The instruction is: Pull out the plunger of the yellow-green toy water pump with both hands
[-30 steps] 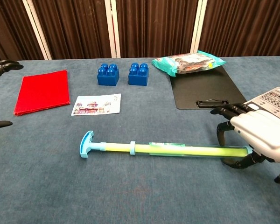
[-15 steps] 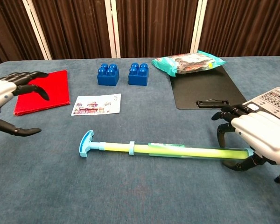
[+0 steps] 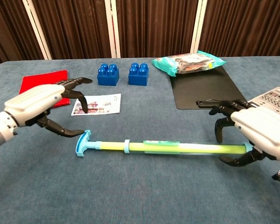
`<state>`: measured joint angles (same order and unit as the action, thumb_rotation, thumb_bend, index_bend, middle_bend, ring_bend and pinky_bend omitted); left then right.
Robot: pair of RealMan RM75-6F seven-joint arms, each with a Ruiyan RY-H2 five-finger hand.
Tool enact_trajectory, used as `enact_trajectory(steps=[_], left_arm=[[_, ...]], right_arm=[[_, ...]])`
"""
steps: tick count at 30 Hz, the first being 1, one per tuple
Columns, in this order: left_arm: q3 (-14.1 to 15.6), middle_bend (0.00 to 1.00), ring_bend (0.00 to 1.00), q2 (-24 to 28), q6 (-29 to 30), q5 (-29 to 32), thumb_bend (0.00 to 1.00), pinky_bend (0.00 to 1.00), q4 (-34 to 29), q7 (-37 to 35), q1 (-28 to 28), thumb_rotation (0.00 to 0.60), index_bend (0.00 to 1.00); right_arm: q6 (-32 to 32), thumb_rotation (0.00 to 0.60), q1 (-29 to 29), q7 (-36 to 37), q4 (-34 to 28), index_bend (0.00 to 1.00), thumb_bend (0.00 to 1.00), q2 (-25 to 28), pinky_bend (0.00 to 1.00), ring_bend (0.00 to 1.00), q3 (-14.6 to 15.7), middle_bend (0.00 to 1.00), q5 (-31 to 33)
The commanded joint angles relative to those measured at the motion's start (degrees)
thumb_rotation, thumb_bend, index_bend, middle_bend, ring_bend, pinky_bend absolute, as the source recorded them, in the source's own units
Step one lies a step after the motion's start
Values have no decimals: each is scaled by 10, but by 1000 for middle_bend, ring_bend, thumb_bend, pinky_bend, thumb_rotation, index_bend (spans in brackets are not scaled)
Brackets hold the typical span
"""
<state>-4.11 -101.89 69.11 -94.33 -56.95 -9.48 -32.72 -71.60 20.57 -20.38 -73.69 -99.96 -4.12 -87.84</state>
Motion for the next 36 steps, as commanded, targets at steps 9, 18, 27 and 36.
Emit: enact_trajectory(steps=[9, 18, 27, 36], left_arm=[[0, 6, 0, -17, -59, 22, 151, 19, -13, 29, -34, 600, 461], [4, 10, 0, -20, -78, 30, 149, 19, -7, 48, -47, 600, 484], [15, 17, 0, -37, -90, 31, 149, 19, 28, 62, -54, 600, 492], [21, 37, 0, -65, -102, 34, 468, 19, 66, 59, -62, 600, 568]], right_arm=[[-9, 600, 0, -16, -30, 846, 418, 16, 24, 80, -2, 176, 3], [-15, 600, 2, -19, -49, 846, 414, 24, 24, 81, -3, 176, 2], [-16, 600, 1, -10, -88, 847, 415, 48, 25, 82, -2, 176, 4], [-22, 600, -1, -4, -133, 846, 413, 82, 29, 83, 6, 176, -7]])
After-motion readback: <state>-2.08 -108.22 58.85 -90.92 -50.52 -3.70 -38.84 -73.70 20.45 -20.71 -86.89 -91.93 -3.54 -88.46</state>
